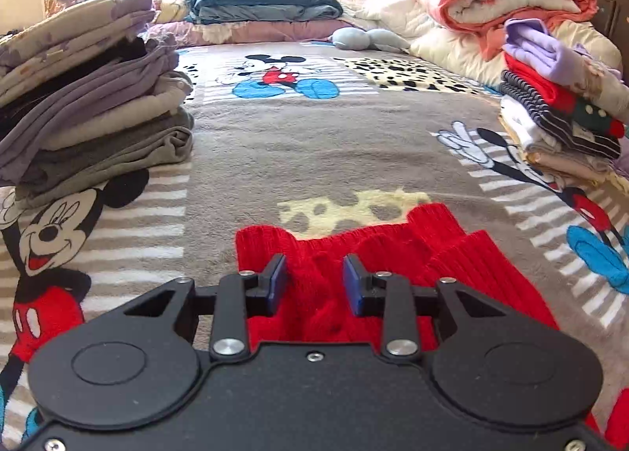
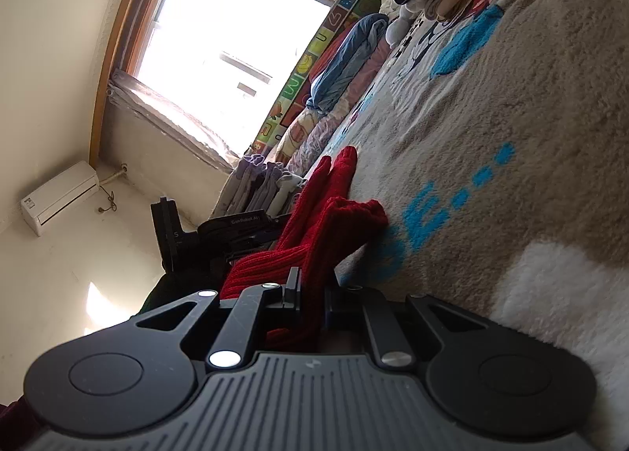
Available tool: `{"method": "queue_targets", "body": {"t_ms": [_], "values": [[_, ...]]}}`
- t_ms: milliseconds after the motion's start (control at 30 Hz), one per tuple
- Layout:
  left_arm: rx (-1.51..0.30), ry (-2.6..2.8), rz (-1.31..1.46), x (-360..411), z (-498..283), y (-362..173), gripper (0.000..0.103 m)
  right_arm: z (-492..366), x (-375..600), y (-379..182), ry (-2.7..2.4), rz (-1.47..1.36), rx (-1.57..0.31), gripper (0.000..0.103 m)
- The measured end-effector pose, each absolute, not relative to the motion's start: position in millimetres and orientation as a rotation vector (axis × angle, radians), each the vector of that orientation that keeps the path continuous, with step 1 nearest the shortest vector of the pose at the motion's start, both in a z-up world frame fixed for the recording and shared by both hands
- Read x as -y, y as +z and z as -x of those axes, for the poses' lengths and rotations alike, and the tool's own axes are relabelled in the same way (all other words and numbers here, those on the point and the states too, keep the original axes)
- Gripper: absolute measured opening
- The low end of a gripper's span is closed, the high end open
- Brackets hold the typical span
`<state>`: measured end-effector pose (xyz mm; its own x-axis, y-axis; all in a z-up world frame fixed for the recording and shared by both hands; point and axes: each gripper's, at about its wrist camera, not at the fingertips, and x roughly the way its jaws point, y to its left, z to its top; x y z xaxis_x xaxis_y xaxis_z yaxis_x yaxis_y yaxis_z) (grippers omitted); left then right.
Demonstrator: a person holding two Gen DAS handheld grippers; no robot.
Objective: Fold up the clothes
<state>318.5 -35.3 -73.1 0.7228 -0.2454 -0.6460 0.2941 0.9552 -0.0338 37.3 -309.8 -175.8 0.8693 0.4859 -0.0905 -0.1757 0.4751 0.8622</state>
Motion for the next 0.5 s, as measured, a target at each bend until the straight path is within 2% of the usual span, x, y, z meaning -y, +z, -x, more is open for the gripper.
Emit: {"method": "queue_targets", "body": {"t_ms": [100, 200, 333, 500], "values": [[-0.784, -0.324, -0.097, 38.6, -335.2, -87.7, 0.033, -37.8, 308.5, -175.7, 0.421, -0.997, -0.345, 0.012], [-0.774, -0.348, -0.052, 29.5, -333.5, -69.3, 0.033, -37.6, 307.9, -175.5, 0.419, -0.994, -0.345, 0.012], [-0.679, -0.36, 0.068, 4.8, -295.8, -48.4, 0.033, -37.9, 305.8, -175.3, 0.412, -0.992, -0.344, 0.012], [-0.639, -0.42, 0.083, 0.5, -220.9, -47.6, 0.033, -37.7, 305.5, -175.9, 0.417, -0.993, -0.344, 0.012]]}}
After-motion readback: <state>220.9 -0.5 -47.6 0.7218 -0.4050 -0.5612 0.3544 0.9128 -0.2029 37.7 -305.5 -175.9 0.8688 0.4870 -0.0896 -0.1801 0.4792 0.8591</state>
